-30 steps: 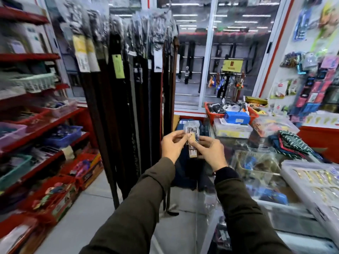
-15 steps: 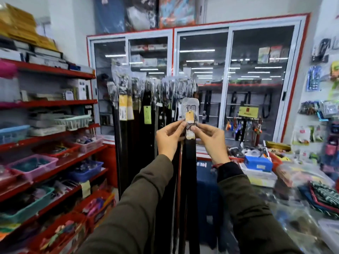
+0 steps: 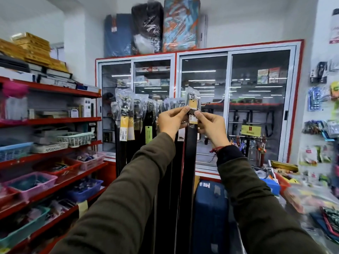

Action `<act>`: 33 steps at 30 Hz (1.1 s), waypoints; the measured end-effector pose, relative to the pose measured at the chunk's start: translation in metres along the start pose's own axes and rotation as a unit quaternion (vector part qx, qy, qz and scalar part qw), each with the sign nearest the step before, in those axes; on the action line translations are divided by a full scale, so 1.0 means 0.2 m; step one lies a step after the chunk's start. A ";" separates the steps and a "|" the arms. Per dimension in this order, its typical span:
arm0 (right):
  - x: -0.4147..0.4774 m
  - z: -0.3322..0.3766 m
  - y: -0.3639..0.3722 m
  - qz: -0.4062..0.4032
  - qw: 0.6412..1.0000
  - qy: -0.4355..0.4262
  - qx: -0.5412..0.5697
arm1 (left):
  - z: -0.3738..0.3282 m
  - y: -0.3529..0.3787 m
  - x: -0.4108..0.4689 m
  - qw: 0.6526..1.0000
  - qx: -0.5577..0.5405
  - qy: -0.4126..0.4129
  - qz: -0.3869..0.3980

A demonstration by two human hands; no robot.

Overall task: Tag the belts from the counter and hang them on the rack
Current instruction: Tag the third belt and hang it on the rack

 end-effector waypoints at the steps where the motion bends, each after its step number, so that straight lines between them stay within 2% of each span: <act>1: 0.00 -0.01 0.00 0.009 1.000 0.009 0.000 | 0.02 0.00 0.00 1.000 -0.001 -0.009 0.002; 5: -0.02 -0.11 0.02 0.030 0.999 0.034 -0.022 | 0.11 -0.02 0.00 1.000 -0.009 -0.021 -0.001; 7: -0.02 -0.11 0.00 0.004 0.998 -0.012 -0.059 | 0.11 -0.04 0.02 0.999 0.031 0.031 -0.014; 9: -0.02 -0.05 -0.04 -0.028 0.986 -0.120 -0.116 | 0.05 -0.02 0.01 0.984 0.113 0.138 -0.010; 11: -0.04 0.00 -0.03 -0.027 0.954 -0.237 -0.184 | -0.03 0.02 -0.02 0.929 0.236 0.286 0.009; 13: -0.07 0.00 0.02 -0.002 0.909 -0.325 -0.263 | -0.06 0.09 -0.07 0.832 0.364 0.417 0.038; 15: -0.07 -0.03 0.09 0.022 0.862 -0.381 -0.334 | -0.03 0.13 -0.08 0.750 0.436 0.493 0.063; 17: -0.04 -0.08 0.15 0.046 0.837 -0.394 -0.378 | 0.02 0.14 -0.03 0.705 0.481 0.516 0.069; 22: 0.07 -0.20 0.26 0.088 0.811 -0.387 -0.430 | 0.15 0.08 0.17 0.681 0.569 0.457 0.062; 25: 0.09 -0.22 0.27 0.075 0.807 -0.395 -0.433 | 0.18 0.05 0.22 0.672 0.582 0.454 0.060; 27: 0.08 -0.23 0.25 0.044 0.811 -0.391 -0.432 | 0.16 0.05 0.20 0.662 0.581 0.470 0.055; 30: 0.01 -0.22 0.20 -0.053 0.818 -0.382 -0.427 | 0.10 0.00 0.15 0.646 0.577 0.499 0.032; 33: -0.10 -0.15 0.22 -0.131 0.849 -0.364 -0.361 | 0.00 -0.15 0.11 0.638 0.560 0.529 -0.006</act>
Point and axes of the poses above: each hand's wrist, its own x-axis towards the middle knuckle, its own y-axis out of the palm, z = x × y, the point moved 10 cm from there along x, towards the middle knuckle, and after that the axes turned 15 degrees about -z, right-handed, at the moved point
